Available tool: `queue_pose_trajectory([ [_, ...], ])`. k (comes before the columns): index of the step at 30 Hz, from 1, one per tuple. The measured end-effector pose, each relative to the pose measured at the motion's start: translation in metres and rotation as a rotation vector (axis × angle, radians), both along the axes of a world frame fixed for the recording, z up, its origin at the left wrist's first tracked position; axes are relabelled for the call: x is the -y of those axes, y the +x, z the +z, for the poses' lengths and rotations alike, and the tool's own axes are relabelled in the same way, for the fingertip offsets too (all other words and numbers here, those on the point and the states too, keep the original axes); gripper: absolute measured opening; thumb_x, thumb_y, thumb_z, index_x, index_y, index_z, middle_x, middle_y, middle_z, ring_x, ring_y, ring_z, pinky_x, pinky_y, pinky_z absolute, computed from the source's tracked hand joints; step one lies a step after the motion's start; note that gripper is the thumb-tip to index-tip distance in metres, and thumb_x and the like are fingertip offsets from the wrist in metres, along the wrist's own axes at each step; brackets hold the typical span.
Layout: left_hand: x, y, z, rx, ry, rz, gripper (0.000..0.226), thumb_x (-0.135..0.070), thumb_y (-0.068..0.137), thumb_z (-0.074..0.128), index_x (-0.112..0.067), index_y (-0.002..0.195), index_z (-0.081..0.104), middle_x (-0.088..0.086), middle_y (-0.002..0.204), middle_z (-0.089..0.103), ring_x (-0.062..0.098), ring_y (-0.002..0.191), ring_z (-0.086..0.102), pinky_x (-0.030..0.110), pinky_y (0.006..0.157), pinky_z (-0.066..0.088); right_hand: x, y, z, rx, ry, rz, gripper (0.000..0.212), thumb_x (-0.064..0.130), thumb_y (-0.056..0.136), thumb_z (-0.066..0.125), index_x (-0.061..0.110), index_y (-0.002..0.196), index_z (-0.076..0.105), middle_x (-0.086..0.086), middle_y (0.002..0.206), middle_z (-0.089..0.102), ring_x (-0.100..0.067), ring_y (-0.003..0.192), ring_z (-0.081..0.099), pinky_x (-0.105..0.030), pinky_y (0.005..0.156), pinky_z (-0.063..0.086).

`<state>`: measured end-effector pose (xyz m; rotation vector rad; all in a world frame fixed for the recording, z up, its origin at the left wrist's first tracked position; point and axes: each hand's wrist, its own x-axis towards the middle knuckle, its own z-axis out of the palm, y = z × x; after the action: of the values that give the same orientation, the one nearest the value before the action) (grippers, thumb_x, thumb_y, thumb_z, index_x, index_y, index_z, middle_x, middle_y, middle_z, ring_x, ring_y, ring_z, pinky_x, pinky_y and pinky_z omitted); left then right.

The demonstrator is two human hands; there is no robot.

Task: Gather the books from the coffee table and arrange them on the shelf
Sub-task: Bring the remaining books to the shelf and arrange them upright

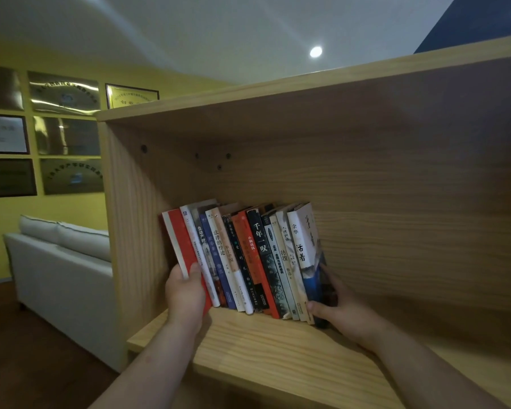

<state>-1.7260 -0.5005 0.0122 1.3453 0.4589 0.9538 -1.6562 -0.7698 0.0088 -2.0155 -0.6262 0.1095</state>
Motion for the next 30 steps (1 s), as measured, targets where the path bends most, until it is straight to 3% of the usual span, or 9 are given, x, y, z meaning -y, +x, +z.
queue_pose_trajectory([
  [6, 0.009, -0.057, -0.004, 0.065, 0.078, -0.009, 0.017, -0.031, 0.102, 0.046, -0.032, 0.101, 0.063, -0.005, 0.098, 0.072, 0.016, 0.089, 0.068, 0.034, 0.068, 0.053, 0.0, -0.001, 0.002, -0.035, 0.038, -0.017, 0.096, 0.03, 0.082, 0.082, 0.041, 0.158, 0.024, 0.004, 0.159, 0.041, -0.021, 0.144, 0.041, -0.048, 0.12, 0.035],
  [10, 0.007, -0.099, -0.006, 0.153, -0.005, -0.056, 0.016, -0.034, 0.1, 0.049, -0.03, 0.102, 0.064, 0.002, 0.1, 0.076, 0.028, 0.093, 0.072, 0.053, 0.084, 0.057, -0.001, -0.007, 0.004, -0.03, 0.05, -0.022, 0.094, 0.026, 0.083, 0.082, 0.034, 0.159, 0.026, 0.001, 0.158, 0.041, -0.024, 0.142, 0.042, -0.046, 0.118, 0.037],
  [12, 0.006, -0.116, -0.002, 0.199, -0.076, -0.124, 0.017, -0.03, 0.099, 0.049, -0.027, 0.106, 0.065, 0.006, 0.101, 0.077, 0.032, 0.094, 0.072, 0.058, 0.087, 0.054, -0.001, -0.014, 0.008, -0.031, 0.054, -0.035, 0.086, 0.025, 0.084, 0.081, 0.037, 0.154, 0.032, 0.002, 0.153, 0.045, -0.023, 0.137, 0.047, -0.051, 0.115, 0.041],
  [16, 0.014, -0.137, 0.01, 0.262, -0.136, -0.29, 0.021, -0.022, 0.099, 0.046, -0.022, 0.106, 0.066, 0.008, 0.098, 0.077, 0.024, 0.079, 0.075, 0.048, 0.078, 0.057, -0.002, -0.033, 0.012, 0.007, 0.049, -0.057, 0.069, 0.026, 0.091, 0.074, 0.039, 0.148, 0.037, 0.003, 0.143, 0.051, -0.018, 0.127, 0.051, -0.049, 0.109, 0.048],
  [19, 0.024, -0.146, 0.016, 0.231, -0.093, -0.375, 0.021, -0.025, 0.098, 0.048, -0.022, 0.109, 0.065, 0.009, 0.1, 0.077, 0.025, 0.081, 0.075, 0.047, 0.077, 0.056, 0.003, -0.048, 0.018, 0.003, 0.173, -0.121, 0.048, 0.021, 0.099, 0.063, 0.027, 0.144, 0.046, 0.004, 0.13, 0.057, -0.016, 0.118, 0.055, -0.035, 0.09, 0.054],
  [22, 0.034, -0.151, 0.022, 0.208, 0.047, -0.425, 0.038, -0.049, 0.078, 0.071, -0.026, 0.108, 0.069, 0.011, 0.105, 0.076, 0.03, 0.091, 0.074, 0.052, 0.084, 0.054, 0.009, -0.07, 0.032, 0.105, 0.258, -0.208, 0.034, 0.018, 0.101, 0.058, 0.022, 0.135, 0.054, 0.014, 0.109, 0.059, -0.001, 0.095, 0.056, -0.018, 0.067, 0.044],
  [25, 0.047, -0.153, 0.026, 0.159, 0.112, -0.47, 0.062, -0.064, 0.052, 0.084, -0.03, 0.102, 0.073, 0.012, 0.106, 0.076, 0.032, 0.095, 0.073, 0.05, 0.083, 0.055, 0.013, -0.096, 0.049, 0.084, 0.269, -0.077, 0.019, 0.02, 0.103, 0.055, 0.028, 0.117, 0.064, 0.005, 0.11, 0.068, -0.012, 0.101, 0.065, -0.024, 0.076, 0.054],
  [28, 0.072, -0.151, 0.028, 0.147, 0.003, -0.539, 0.026, -0.034, 0.085, 0.068, -0.019, 0.106, 0.071, 0.015, 0.102, 0.076, 0.03, 0.088, 0.074, 0.043, 0.074, 0.057, 0.016, -0.121, 0.059, -0.046, 0.328, 0.131, 0.025, 0.028, 0.105, 0.052, 0.022, 0.124, 0.067, 0.004, 0.105, 0.077, -0.012, 0.094, 0.072, -0.031, 0.08, 0.055],
  [30, 0.091, -0.151, 0.031, 0.117, -0.098, -0.578, 0.022, -0.023, 0.097, 0.053, -0.015, 0.112, 0.066, 0.015, 0.1, 0.076, 0.03, 0.084, 0.075, 0.042, 0.071, 0.058, 0.018, -0.136, 0.06, -0.099, 0.412, 0.189, 0.025, 0.026, 0.102, 0.055, 0.02, 0.124, 0.064, 0.004, 0.102, 0.079, -0.013, 0.091, 0.076, -0.031, 0.078, 0.056],
])
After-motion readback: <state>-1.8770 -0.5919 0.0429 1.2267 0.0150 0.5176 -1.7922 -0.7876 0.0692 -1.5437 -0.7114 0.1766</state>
